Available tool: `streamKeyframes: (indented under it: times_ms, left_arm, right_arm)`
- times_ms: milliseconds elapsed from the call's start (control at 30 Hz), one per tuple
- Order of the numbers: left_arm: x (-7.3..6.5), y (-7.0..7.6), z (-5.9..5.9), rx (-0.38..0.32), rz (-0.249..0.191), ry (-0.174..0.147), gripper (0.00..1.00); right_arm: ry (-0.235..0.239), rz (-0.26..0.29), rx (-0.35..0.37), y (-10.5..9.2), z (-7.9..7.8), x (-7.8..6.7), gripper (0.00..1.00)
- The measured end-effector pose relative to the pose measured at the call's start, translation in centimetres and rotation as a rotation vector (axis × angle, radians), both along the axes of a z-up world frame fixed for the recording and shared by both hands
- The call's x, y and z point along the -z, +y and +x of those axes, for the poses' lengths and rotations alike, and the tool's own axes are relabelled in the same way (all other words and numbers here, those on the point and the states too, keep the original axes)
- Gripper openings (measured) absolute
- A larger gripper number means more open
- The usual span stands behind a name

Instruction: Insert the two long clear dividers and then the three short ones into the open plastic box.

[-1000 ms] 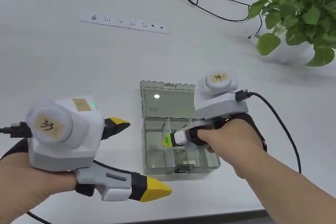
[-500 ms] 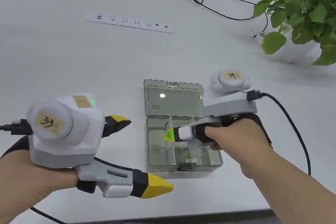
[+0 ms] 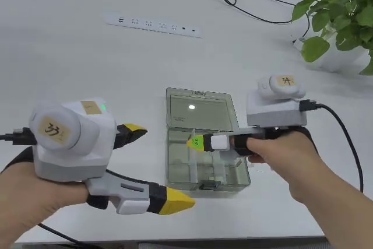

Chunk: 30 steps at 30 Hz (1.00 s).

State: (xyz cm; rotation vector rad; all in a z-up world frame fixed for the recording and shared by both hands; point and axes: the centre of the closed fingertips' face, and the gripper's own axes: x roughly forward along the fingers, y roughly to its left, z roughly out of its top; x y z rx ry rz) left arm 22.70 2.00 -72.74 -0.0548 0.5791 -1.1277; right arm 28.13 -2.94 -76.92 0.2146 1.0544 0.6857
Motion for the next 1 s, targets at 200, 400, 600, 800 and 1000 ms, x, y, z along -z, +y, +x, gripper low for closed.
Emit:
streamKeyframes:
  times_ms: [200,400,600,800,1000]
  left_arm:
    - [-0.4,0.0,0.0,-0.023,0.005,0.000,0.99]
    - [-0.8,0.0,0.2,-0.047,0.012,-0.003,0.99]
    - [-1.3,-0.3,0.3,-0.064,0.018,-0.009,1.00]
    - [-1.4,-0.6,0.3,-0.076,0.023,-0.014,1.00]
    - [-1.5,-0.9,0.1,-0.085,0.024,-0.021,1.00]
  right_arm:
    - [-0.048,0.040,-0.034,0.0,-0.2,-2.2,0.40]
    - [-0.076,0.076,-0.064,-0.3,-0.5,-4.2,0.45]
    - [-0.099,0.084,-0.120,-1.3,-0.6,-4.8,0.51]
    - [-0.111,0.087,-0.178,-2.6,-0.8,-5.7,0.57]
    - [-0.117,0.087,-0.252,-4.2,-1.2,-6.3,0.64]
